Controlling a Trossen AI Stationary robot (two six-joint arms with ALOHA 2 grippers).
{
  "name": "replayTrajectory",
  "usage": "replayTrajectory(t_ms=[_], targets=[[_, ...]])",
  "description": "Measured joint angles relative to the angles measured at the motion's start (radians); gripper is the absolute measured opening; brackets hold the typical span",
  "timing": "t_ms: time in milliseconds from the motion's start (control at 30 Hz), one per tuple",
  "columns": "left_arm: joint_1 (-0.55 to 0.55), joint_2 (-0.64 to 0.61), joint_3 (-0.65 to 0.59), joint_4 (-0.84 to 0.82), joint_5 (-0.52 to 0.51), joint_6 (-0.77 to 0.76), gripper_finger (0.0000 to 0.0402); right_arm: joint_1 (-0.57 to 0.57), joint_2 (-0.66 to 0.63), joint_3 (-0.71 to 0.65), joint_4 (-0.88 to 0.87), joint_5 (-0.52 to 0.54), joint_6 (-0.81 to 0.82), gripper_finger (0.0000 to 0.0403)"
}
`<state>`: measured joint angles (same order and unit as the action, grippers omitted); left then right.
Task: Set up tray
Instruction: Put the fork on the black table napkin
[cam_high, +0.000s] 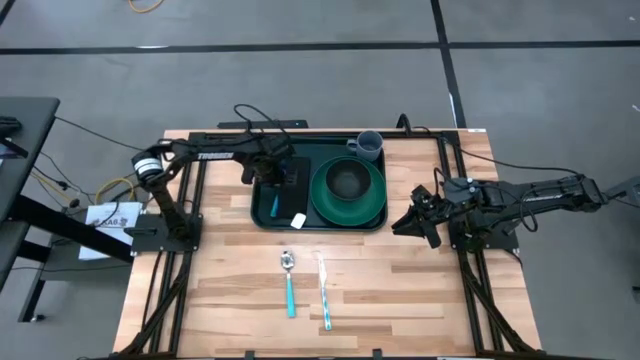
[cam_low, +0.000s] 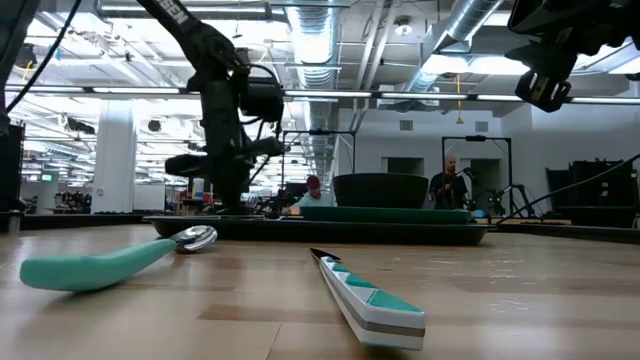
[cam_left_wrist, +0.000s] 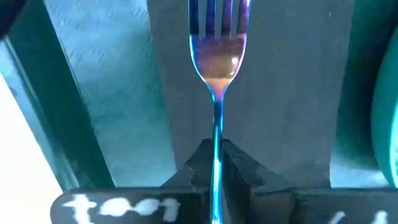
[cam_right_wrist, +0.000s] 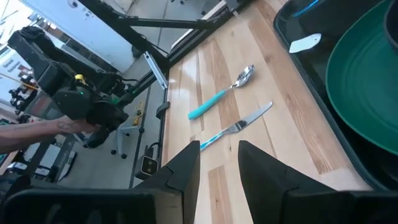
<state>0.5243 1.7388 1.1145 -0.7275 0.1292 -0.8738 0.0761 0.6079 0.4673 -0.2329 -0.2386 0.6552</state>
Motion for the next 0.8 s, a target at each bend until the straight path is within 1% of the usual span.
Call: replayTrajectory(t_ms=[133,267,400,800], targets=[[0.005,-0.001,0.0,0.03,-0.033,0.0,0.0,0.0,0.0,0.0,0.0,0.0,0.0,0.0102],[0.017,-0.002,0.0,0.028,-0.021,0.004,0.0,0.0,0.0,0.0,0.0,0.0,0.0,0.0102],[0.017,-0.002,0.0,0.028,-0.054,0.01,0.0,0.0,0.0,0.0,0.0,0.0,0.0,0.0102],[0.028,0.033,0.001,0.062,-0.038,0.022,0.0,0.0,0.0,0.0,0.001,0.001,0.001,0.0102]])
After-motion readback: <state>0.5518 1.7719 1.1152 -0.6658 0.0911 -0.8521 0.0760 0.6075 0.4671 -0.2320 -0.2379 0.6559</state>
